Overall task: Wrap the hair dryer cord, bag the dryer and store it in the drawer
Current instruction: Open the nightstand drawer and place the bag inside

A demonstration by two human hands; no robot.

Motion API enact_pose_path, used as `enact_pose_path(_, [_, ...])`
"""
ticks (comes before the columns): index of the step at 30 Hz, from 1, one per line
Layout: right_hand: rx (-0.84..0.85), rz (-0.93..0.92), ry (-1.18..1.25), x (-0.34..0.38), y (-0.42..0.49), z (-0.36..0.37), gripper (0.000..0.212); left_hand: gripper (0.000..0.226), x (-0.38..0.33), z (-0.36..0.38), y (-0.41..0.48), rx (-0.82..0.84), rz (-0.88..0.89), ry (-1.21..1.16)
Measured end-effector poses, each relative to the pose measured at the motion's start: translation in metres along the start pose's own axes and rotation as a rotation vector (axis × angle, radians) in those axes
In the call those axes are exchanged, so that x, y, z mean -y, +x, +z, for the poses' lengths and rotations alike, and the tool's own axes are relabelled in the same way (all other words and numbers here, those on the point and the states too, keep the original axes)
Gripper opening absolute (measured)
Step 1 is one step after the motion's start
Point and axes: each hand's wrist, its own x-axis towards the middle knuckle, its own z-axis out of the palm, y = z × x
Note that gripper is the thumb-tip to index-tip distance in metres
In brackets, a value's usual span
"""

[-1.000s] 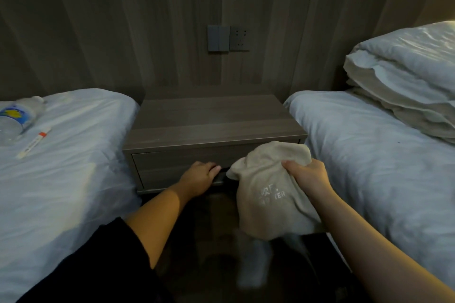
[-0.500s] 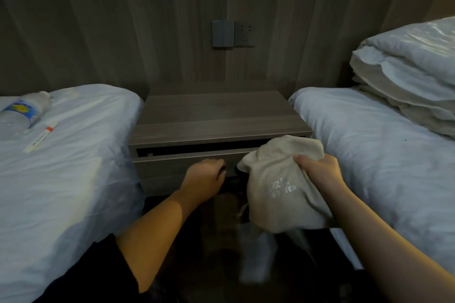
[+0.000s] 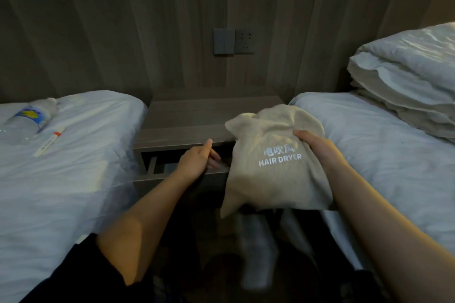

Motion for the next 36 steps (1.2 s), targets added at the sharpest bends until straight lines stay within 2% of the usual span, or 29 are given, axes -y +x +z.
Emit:
enact_pose_path(4, [0.028,0.058,0.075,0.012,0.001,0.011,0.081,0.074,0.007,-0.013,-0.001,0.285,-0.193,-0.239])
enact_pose_path(8, [0.024,0.081,0.119,0.013,0.004,0.02,0.052,0.072,0.001,-0.017,-0.013,0.529,-0.258,-0.489])
enact_pose_path(10, [0.029,0.109,0.111,0.008,0.008,0.025,0.038,0.064,-0.005,-0.016,-0.013,0.559,-0.309,-0.659])
enact_pose_path(12, [0.047,0.161,0.071,0.001,0.015,0.029,0.039,0.063,-0.01,-0.015,-0.009,0.571,-0.363,-0.784])
enact_pose_path(14, [0.058,0.226,0.0,-0.012,0.024,0.031,0.047,0.06,-0.016,-0.011,-0.007,0.58,-0.388,-0.742])
enact_pose_path(16, [0.042,0.275,-0.019,-0.024,0.027,0.032,0.042,0.059,-0.022,-0.004,-0.007,0.599,-0.406,-0.541])
enact_pose_path(17, [0.037,0.284,-0.01,-0.028,0.026,0.033,0.037,0.064,-0.025,-0.001,-0.007,0.594,-0.422,-0.428])
enact_pose_path(19, [-0.013,0.287,-0.002,-0.034,0.026,0.035,0.047,0.069,-0.024,0.002,-0.002,0.566,-0.461,-0.327])
enact_pose_path(21, [-0.068,0.263,-0.021,-0.041,0.033,0.038,0.057,0.065,-0.02,0.004,0.006,0.558,-0.511,-0.392])
enact_pose_path(23, [-0.073,0.28,0.014,-0.046,0.037,0.042,0.051,0.055,-0.014,0.007,0.013,0.527,-0.544,-0.395])
enact_pose_path(25, [-0.093,0.352,0.109,-0.06,0.052,0.047,0.05,0.05,-0.005,0.012,0.017,0.439,-0.574,-0.35])
enact_pose_path(28, [-0.192,0.413,0.256,-0.126,0.148,0.04,0.066,0.048,0.008,0.024,0.025,0.283,-0.582,-0.441])
enact_pose_path(30, [-0.19,0.428,0.296,-0.132,0.15,0.047,0.071,0.048,0.01,0.031,0.028,0.233,-0.601,-0.494])
enact_pose_path(33, [-0.096,0.393,0.269,-0.092,0.084,0.07,0.053,0.046,0.012,0.037,0.034,0.229,-0.627,-0.496])
enact_pose_path(36, [0.02,0.525,0.198,-0.075,0.06,0.08,0.037,0.047,0.022,0.034,0.043,0.165,-0.642,-0.589])
